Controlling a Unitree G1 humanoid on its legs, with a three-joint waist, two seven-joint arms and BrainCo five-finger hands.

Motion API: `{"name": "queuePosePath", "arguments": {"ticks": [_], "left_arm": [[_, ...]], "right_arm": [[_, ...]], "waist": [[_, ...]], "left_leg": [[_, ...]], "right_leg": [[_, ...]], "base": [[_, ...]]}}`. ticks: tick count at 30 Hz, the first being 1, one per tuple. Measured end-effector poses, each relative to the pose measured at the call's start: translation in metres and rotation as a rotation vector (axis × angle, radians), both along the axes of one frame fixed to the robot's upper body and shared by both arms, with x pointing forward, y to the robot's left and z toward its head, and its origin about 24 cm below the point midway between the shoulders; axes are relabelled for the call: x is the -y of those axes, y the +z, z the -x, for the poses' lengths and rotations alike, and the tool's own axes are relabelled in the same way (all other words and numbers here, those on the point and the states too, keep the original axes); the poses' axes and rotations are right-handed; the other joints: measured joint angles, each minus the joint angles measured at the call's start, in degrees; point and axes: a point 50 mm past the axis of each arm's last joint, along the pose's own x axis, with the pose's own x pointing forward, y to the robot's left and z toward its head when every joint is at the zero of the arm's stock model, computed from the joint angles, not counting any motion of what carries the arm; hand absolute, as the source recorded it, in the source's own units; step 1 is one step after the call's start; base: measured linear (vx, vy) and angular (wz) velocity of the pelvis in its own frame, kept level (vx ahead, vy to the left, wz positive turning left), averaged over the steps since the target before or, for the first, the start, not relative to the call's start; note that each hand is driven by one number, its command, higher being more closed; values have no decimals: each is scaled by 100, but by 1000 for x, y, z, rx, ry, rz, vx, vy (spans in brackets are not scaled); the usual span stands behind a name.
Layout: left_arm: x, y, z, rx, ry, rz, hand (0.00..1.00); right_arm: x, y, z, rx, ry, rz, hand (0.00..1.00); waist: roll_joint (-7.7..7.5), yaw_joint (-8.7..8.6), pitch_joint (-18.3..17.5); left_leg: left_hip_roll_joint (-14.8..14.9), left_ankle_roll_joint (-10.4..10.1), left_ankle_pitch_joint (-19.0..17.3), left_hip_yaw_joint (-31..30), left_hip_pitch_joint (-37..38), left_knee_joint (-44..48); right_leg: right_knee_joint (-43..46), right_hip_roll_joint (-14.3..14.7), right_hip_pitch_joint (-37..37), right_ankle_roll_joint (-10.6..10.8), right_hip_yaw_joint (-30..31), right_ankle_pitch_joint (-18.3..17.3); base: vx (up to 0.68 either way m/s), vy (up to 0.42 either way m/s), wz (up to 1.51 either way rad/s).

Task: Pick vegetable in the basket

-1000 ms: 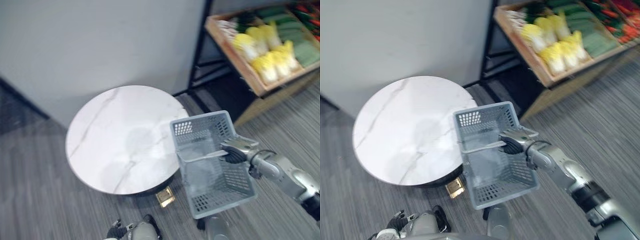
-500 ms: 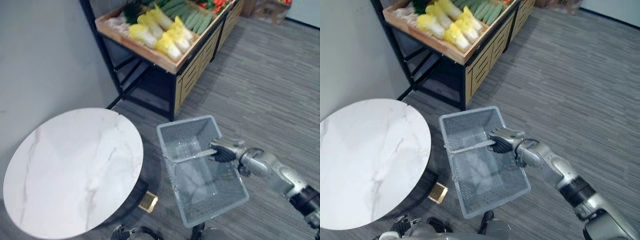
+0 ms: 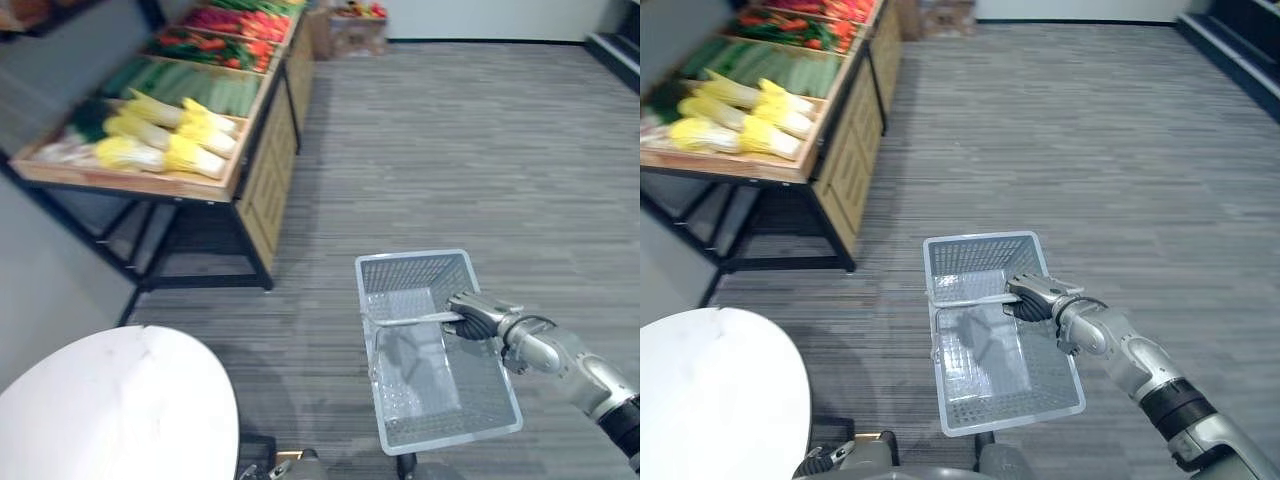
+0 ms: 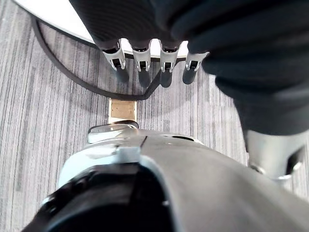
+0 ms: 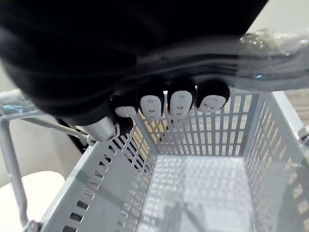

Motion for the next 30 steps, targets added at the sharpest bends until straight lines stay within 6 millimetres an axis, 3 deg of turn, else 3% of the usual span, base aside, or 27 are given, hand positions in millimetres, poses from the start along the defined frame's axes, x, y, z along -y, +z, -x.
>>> {"name": "queuePosePath", "arguments": {"ticks": [5, 11, 15, 17, 18, 19, 20, 22, 24, 26, 28, 29, 30], "left_arm": [[3, 0, 0, 2, -5, 9, 0], [3, 0, -1, 4, -21, 10, 0], [0, 0, -1, -3, -42, 2, 0], [2, 0, 0, -7, -59, 4, 0], [-1, 0, 0, -11, -69, -3, 0], [-2, 1, 0, -12, -73, -7, 0], [-4, 1, -2, -13, -80, -13, 0], [-6, 2, -6, -5, -84, -19, 0], [-7, 3, -15, 11, -91, -19, 0], [-7, 3, -14, 11, -92, -19, 0], [-11, 3, -9, 1, -74, -25, 0], [-8, 3, -8, -3, -68, -19, 0], [-2, 1, -5, -10, -66, -2, 0]], "right_arm": [[20, 1, 2, 1, -79, -5, 100], [36, -6, 10, -23, -159, -21, 100], [49, -15, 17, -45, -246, -42, 100], [50, -17, 17, -51, -259, -47, 100], [49, -19, 18, -47, -272, -67, 100], [47, -20, 18, -41, -276, -79, 100], [45, -21, 18, -38, -283, -99, 100], [43, -21, 18, -27, -291, -130, 100], [47, -16, 16, 0, -312, -144, 100], [52, -13, 16, 14, -330, -146, 100], [57, -14, 19, 13, -357, -144, 100], [64, -15, 24, 6, -384, -133, 100], [67, -18, 27, -8, -398, -122, 100]], "waist": [[71, -130, -12], [38, -108, 0], [-76, -156, 65], [-29, -139, 108], [-81, -273, 234], [-38, -310, 272], [-75, -340, 304], [-181, -367, 347], [-153, -446, 412], [-185, -497, 413], [-318, -605, 376], [-135, -628, 344], [-2, -584, 292]], "left_leg": [[-422, 197, -105, 187, 54, -73], [-613, 338, -215, 335, 181, -166], [-714, 347, -542, 343, 358, -81], [-645, 380, -641, 329, 481, -87], [-649, 419, -656, 272, 762, -193], [-627, 456, -654, 228, 887, -226], [-622, 501, -672, 211, 983, -259], [-576, 510, -699, 175, 1002, -264], [-459, 447, -749, 0, 989, -298], [-495, 326, -872, -168, 1047, -309], [-535, 150, -1149, -453, 1168, -195], [-324, 85, -1311, -609, 1302, -89], [-193, 38, -1294, -664, 1341, -24]], "right_leg": [[-296, -358, 7, 295, 287, 256], [-340, -461, -45, 382, 546, 291], [666, -461, -307, 411, 621, -206], [1957, -306, -856, 326, 419, -177], [2875, -326, -1132, 43, 114, 16], [3148, -342, -1237, -106, -18, 89], [3315, -407, -1370, -264, -260, -94], [2666, -427, -1435, -259, -532, -107], [954, -409, -1409, 90, -635, 172], [-100, -554, -1413, 305, -534, 311], [-40, -735, -1397, 280, -467, 280], [456, -585, -1466, 252, -585, 577], [664, -452, -1512, 249, -674, 571]], "base": [[32, 163, -26], [16, 81, -22], [26, 46, -15], [-22, 17, -22], [3, 33, 11], [72, 33, 17], [125, 12, 7], [150, -21, 9], [225, -63, 32], [375, -136, 45], [490, -300, 79], [506, -349, 74], [572, -302, 37]]}}
